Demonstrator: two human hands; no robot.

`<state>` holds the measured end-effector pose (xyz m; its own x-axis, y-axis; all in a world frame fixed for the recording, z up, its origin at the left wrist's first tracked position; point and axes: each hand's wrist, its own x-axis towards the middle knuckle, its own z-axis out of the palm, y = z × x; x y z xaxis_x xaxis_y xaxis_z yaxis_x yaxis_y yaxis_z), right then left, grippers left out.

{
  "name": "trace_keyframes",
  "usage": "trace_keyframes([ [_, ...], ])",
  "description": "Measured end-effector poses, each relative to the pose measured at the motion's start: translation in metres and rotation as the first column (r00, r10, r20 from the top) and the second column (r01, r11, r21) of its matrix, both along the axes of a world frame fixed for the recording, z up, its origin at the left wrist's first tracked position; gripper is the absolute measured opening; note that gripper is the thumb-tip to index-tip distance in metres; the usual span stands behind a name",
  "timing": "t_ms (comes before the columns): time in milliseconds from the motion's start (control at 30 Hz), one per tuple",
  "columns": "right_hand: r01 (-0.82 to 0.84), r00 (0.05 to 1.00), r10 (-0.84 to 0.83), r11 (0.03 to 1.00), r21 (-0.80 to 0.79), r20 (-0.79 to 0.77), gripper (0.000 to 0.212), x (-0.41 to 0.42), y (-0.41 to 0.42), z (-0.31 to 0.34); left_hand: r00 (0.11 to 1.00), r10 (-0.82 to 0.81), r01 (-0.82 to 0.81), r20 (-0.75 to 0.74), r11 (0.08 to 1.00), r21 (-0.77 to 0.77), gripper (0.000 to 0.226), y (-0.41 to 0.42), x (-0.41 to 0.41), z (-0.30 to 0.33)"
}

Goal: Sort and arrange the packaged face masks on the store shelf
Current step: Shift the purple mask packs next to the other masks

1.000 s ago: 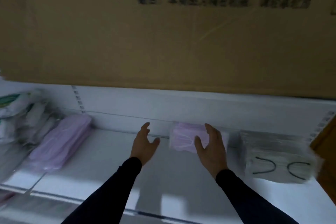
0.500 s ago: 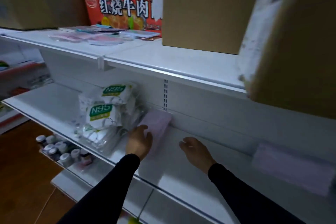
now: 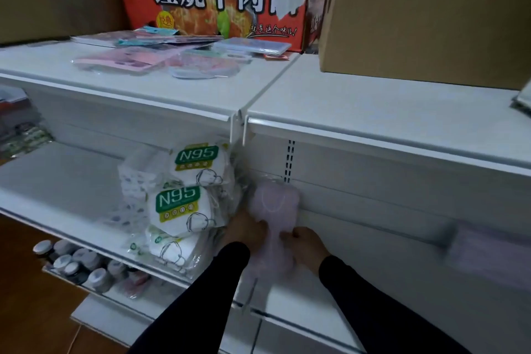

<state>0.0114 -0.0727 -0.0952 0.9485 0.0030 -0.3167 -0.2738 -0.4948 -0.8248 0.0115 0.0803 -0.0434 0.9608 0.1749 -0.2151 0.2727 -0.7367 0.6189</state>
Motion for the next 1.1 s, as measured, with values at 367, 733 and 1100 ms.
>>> trace_keyframes([
  [367,0.095,0.995,-0.091,0.993,0.067,-0.051,0.021,-0.005,0.001,-0.004,1.0,-0.001,0.002,0.025,0.998,-0.067,0.022,-0.005,-0.002,0.012],
  [733,0.12,0.985,-0.095,0.976,0.181,-0.142,0.016,-0.018,-0.002,0.006,0.999,-0.04,0.038,0.006,0.981,0.19,0.045,-0.023,-0.017,0.007],
  [1100,0.194,0.965,-0.128,0.937,0.291,-0.231,0.017,-0.022,-0.014,-0.002,0.994,-0.109,0.109,0.003,0.988,-0.111,0.059,-0.032,-0.029,0.013],
])
